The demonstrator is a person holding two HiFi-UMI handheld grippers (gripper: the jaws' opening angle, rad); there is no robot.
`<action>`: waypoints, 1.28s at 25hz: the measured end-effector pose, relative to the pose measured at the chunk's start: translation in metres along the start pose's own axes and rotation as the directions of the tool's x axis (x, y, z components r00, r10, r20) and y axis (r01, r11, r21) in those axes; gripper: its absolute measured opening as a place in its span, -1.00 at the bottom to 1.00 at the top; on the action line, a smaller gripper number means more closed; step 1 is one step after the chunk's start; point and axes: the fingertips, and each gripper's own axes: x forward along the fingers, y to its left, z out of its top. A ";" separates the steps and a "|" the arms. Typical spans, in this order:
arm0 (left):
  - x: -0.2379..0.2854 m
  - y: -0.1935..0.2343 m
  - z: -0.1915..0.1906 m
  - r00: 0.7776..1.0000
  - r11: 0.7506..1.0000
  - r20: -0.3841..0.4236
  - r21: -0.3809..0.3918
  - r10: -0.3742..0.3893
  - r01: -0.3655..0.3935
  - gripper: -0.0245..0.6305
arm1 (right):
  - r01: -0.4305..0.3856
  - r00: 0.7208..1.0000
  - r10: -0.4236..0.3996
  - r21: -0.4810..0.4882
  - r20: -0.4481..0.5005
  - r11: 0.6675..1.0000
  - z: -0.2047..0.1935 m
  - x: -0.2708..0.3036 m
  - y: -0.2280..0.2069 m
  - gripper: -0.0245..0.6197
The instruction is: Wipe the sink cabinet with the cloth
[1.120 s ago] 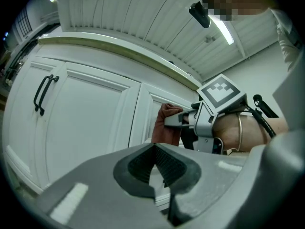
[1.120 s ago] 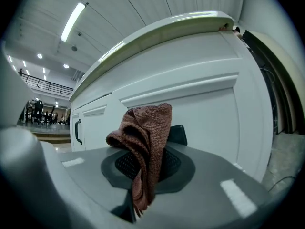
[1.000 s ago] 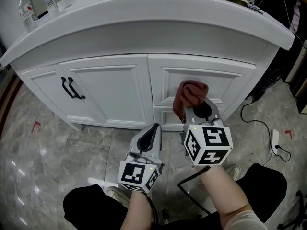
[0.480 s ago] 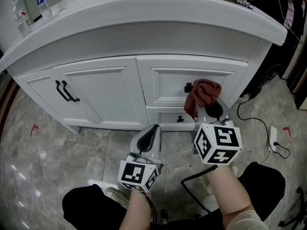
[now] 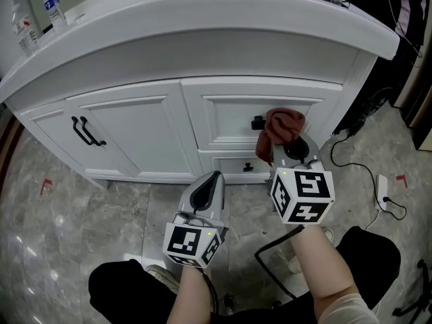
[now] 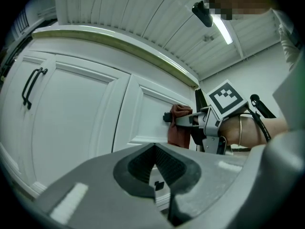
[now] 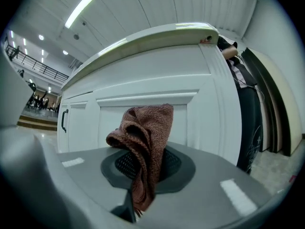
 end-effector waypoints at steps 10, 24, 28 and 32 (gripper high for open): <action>0.018 -0.023 -0.008 0.998 0.999 -0.030 0.025 -0.048 0.048 -0.93 | 0.092 0.995 -0.092 -0.004 0.029 0.996 0.013 -0.026 -0.056 -0.68; 0.013 -0.034 -0.020 0.997 0.996 -0.052 0.059 -0.061 0.064 -0.93 | 0.113 0.994 -0.112 0.118 -0.018 0.987 -0.026 -0.042 -0.070 -0.68; -0.003 -0.011 -0.027 0.998 0.999 -0.060 0.039 -0.005 0.007 -0.93 | -0.038 0.999 0.043 0.124 -0.034 0.992 -0.052 -0.026 0.000 -0.68; -0.024 0.021 -0.032 0.996 0.998 -0.061 0.024 0.065 -0.064 -0.93 | -0.154 0.985 0.161 0.123 -0.055 0.980 -0.067 -0.006 0.060 -0.68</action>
